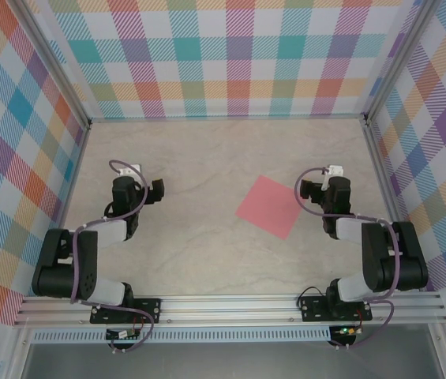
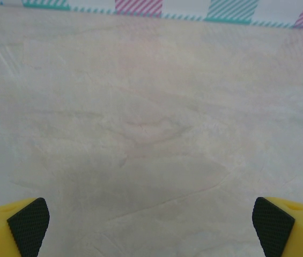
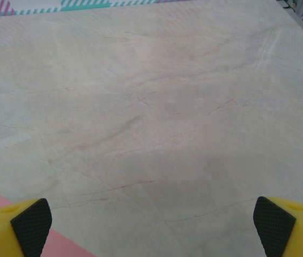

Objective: Fold a paper plane with a square sheet of paper (pick it up from the middle)
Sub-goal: Rotate the square sheet of paper at the center of the table.

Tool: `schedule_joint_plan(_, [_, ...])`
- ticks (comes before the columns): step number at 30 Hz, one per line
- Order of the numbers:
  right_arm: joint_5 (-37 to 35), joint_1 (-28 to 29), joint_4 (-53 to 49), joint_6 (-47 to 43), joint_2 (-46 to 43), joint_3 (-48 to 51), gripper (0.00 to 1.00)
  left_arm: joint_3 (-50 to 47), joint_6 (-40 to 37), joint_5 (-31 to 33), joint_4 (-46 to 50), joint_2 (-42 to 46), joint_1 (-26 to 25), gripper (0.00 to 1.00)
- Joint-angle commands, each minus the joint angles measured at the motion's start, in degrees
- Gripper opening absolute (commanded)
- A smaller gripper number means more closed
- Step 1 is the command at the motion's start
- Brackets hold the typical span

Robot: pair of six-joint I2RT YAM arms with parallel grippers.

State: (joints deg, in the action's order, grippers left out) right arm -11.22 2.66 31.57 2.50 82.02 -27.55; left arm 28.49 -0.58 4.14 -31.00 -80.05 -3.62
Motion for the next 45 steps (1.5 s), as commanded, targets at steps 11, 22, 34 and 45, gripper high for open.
schedule_joint_plan(11, [4.42,1.13,-62.71,30.19,3.09,-32.44,1.0,15.0,20.24,-1.4,32.32,11.07,-0.18,1.0])
schedule_joint_plan(22, [11.36,16.44,-58.4,37.3,17.96,-39.57,1.0,22.7,25.18,-10.55,48.2,11.24,-1.0,1.0])
schedule_joint_plan(34, [9.98,22.95,-61.24,35.55,30.89,-50.23,1.0,22.69,24.35,-12.85,50.41,10.47,-1.15,1.0])
schedule_joint_plan(45, [16.38,31.53,-63.86,30.19,30.82,-42.86,1.0,22.64,27.54,-15.87,51.18,9.43,-1.87,1.0])
